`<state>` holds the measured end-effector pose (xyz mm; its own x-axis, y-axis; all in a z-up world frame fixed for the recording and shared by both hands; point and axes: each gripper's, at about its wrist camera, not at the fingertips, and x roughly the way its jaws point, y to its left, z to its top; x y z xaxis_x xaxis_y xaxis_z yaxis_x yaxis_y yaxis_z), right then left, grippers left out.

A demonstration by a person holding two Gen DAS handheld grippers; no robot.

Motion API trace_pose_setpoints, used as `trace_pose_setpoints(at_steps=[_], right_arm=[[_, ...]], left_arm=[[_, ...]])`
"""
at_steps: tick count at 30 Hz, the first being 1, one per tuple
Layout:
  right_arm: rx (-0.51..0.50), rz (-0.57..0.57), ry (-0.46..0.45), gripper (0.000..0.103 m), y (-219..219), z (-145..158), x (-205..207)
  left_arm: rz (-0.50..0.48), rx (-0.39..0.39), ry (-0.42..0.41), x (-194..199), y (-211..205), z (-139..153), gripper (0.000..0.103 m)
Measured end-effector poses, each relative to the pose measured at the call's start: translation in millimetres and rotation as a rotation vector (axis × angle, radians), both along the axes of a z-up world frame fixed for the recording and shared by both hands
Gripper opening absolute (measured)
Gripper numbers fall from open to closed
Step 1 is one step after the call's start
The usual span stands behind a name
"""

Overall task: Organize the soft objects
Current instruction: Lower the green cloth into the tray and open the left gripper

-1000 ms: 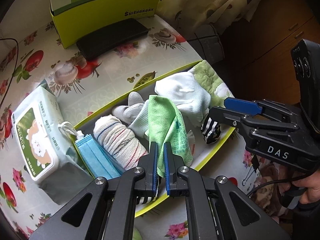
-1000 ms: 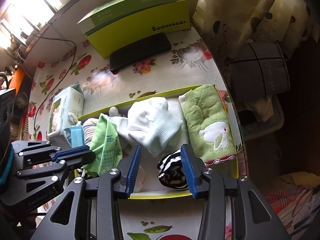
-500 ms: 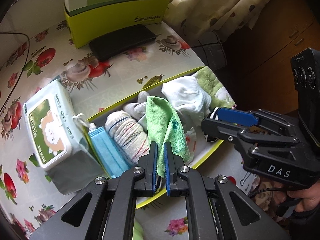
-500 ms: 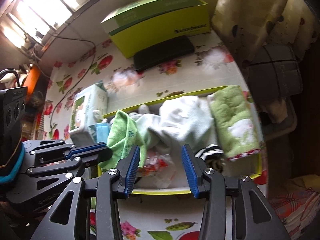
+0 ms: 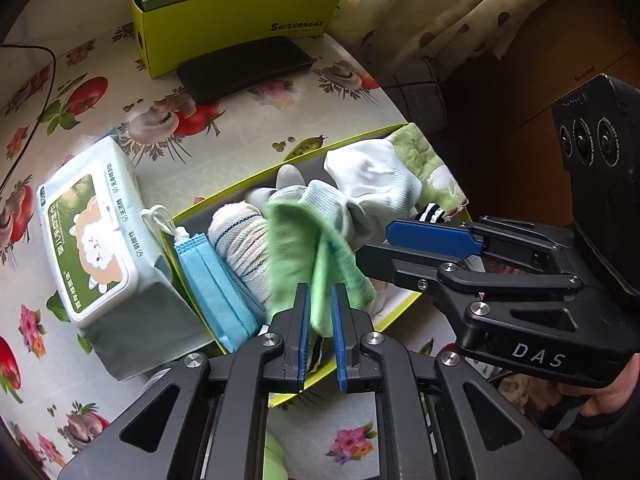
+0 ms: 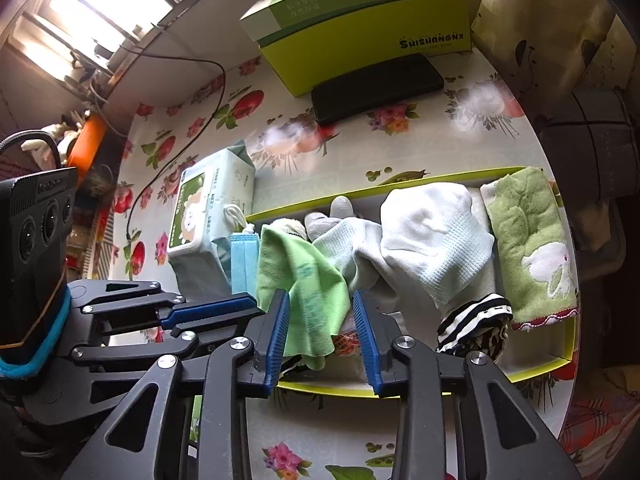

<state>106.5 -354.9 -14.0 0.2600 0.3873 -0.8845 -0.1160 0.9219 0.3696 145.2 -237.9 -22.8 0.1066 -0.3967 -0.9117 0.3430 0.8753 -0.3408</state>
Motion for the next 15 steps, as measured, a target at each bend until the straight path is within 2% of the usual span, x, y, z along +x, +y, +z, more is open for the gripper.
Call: trace_pose_setpoints(at_steps=[4, 7, 15], right_arm=[[0.006, 0.029, 0.02, 0.023, 9, -11, 4], [-0.005, 0.055, 0.026, 0.018, 18, -16, 4], [-0.062, 0.06, 0.033, 0.018, 14, -18, -2]], left_arm=[[0.015, 0.009, 0.004, 2, 3, -1, 0.02], [0.029, 0.026, 0.0, 3, 9, 0, 0.02], [0.052, 0.067, -0.041, -1, 13, 10, 0.02]])
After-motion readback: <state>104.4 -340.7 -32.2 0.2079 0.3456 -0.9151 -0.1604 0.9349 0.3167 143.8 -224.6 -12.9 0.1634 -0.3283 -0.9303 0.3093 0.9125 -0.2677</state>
